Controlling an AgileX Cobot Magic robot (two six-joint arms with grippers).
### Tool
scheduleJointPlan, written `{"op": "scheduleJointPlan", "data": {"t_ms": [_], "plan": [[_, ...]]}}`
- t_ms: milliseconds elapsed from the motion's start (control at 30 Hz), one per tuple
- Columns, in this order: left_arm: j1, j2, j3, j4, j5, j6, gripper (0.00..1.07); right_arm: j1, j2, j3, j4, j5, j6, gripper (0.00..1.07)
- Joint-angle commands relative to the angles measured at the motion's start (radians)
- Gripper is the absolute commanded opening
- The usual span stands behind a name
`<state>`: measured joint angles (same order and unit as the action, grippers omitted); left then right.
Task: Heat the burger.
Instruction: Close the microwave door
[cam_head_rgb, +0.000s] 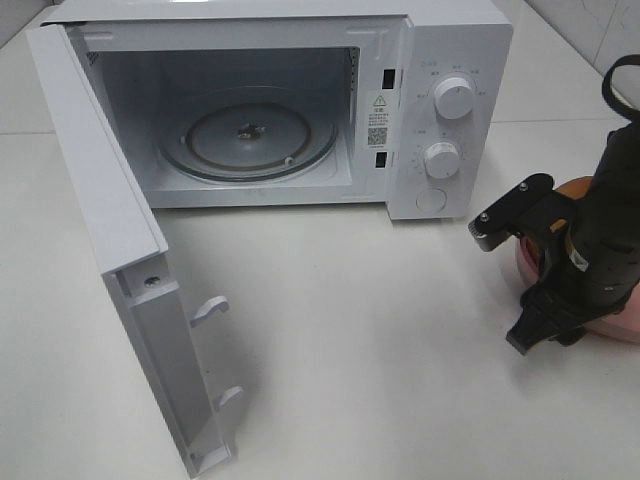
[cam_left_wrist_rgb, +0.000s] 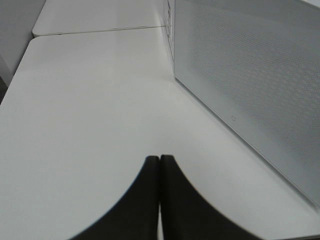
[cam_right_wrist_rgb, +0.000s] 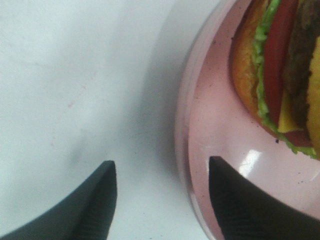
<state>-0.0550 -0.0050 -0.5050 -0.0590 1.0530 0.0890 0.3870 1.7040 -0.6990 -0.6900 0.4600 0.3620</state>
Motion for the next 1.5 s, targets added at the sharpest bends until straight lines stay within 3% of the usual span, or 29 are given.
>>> {"op": "scheduleJointPlan", "data": {"t_ms": [33, 200, 400, 533, 633, 767, 800, 967, 1333, 1500], "plan": [[0.001, -0.01, 0.001, -0.002, -0.012, 0.004, 0.0, -0.003, -0.036, -0.005, 0.057, -0.002, 0.011, 0.61], [0.001, -0.01, 0.001, -0.002, -0.012, 0.004, 0.0, -0.005, -0.117, -0.005, 0.223, 0.054, 0.036, 0.69], [0.001, -0.01, 0.001, -0.002, -0.012, 0.004, 0.0, -0.005, -0.133, -0.016, 0.399, 0.135, 0.0, 0.71], [0.001, -0.01, 0.001, -0.002, -0.012, 0.004, 0.0, -0.005, -0.133, -0.098, 0.526, 0.218, -0.086, 0.71], [0.001, -0.01, 0.001, -0.002, -0.012, 0.004, 0.0, -0.01, -0.133, -0.14, 0.549, 0.247, -0.111, 0.71], [0.001, -0.01, 0.001, -0.002, -0.012, 0.004, 0.0, -0.079, -0.133, -0.22, 0.645, 0.304, -0.173, 0.71], [0.001, -0.01, 0.001, -0.002, -0.012, 0.004, 0.0, -0.135, -0.133, -0.254, 0.71, 0.35, -0.22, 0.71], [0.001, -0.01, 0.001, -0.002, -0.012, 0.004, 0.0, -0.252, -0.162, -0.283, 0.811, 0.443, -0.309, 0.71], [0.001, -0.01, 0.001, -0.002, -0.012, 0.004, 0.0, -0.31, -0.393, -0.276, 0.728, 0.499, -0.277, 0.71], [0.001, -0.01, 0.001, -0.002, -0.012, 0.004, 0.0, -0.31, -0.564, -0.201, 0.697, 0.516, -0.285, 0.71]]}}
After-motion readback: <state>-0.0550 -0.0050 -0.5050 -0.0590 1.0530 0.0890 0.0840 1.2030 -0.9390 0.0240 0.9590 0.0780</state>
